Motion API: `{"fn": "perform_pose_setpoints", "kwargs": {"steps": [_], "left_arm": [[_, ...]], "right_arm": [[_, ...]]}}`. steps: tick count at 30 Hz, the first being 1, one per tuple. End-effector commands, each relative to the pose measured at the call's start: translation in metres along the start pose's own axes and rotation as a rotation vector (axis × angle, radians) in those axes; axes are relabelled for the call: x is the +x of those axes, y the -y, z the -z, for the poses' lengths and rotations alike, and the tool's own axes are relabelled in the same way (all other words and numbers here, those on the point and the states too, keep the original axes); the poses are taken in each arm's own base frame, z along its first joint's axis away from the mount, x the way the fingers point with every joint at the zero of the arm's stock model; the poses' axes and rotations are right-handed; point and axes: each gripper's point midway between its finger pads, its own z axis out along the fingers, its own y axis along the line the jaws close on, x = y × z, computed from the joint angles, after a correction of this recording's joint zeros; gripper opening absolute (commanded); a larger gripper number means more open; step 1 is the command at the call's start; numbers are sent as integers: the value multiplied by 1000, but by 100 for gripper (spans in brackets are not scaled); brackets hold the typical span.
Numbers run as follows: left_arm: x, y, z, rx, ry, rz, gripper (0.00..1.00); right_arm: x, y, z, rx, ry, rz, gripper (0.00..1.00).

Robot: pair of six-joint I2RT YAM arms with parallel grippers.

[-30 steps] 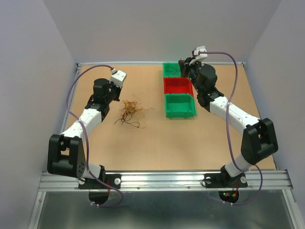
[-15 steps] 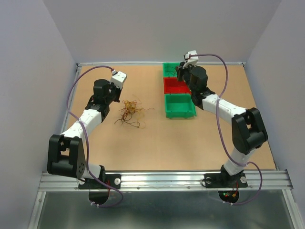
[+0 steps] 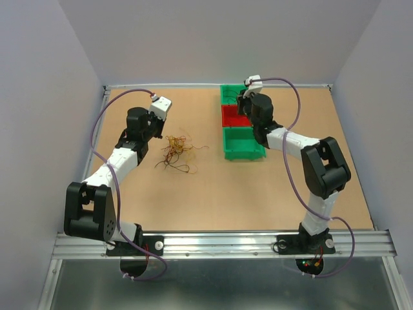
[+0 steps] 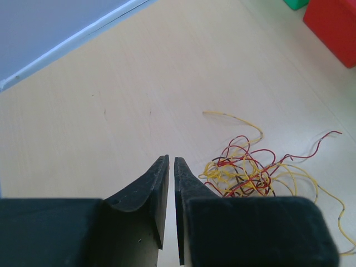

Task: Untangle the cables

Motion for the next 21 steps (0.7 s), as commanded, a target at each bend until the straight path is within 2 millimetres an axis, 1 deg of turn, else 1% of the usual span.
{"fn": "perform_pose_setpoints", "kwargs": {"steps": [1,3,5,6,7,9,10,11,13,14,17,18,19,21], "left_arm": [[-22,-2,5,-5,74,-12,21],[-22,-3,5,-7,72,-13,21],[-22,-3,5,-7,72,-13,21],[-21,-3,5,-7,70,-13,21],[-21,-3,5,-7,70,-13,21],[-21,-3,4,-6,69,-13,21],[-21,-3,3,-6,67,-14,21],[-20,-2,3,-5,65,-12,21],[-20,-3,2,-5,66,-14,21],[-19,-2,2,-4,63,-11,21],[-19,-3,2,-5,60,-11,21],[-19,-3,2,-6,59,-11,21],[-19,-2,2,-3,57,-11,21],[-19,-2,2,-3,57,-10,21]], "right_arm": [[6,17,-13,86,18,-15,0],[10,20,-14,105,12,-29,1],[17,27,-13,150,10,-50,1],[25,33,-14,182,4,-57,1],[29,32,-15,181,-2,-59,1],[41,41,-16,237,-17,-59,1],[46,47,-15,271,-23,-69,1],[51,49,-14,283,-33,-70,1],[56,53,-10,308,-48,-82,1],[63,55,-6,330,-62,-104,1],[77,56,-3,326,-107,-120,0],[79,57,-5,323,-120,-118,1],[94,57,-5,318,-172,-95,1],[107,56,-7,311,-228,-73,1]]}}
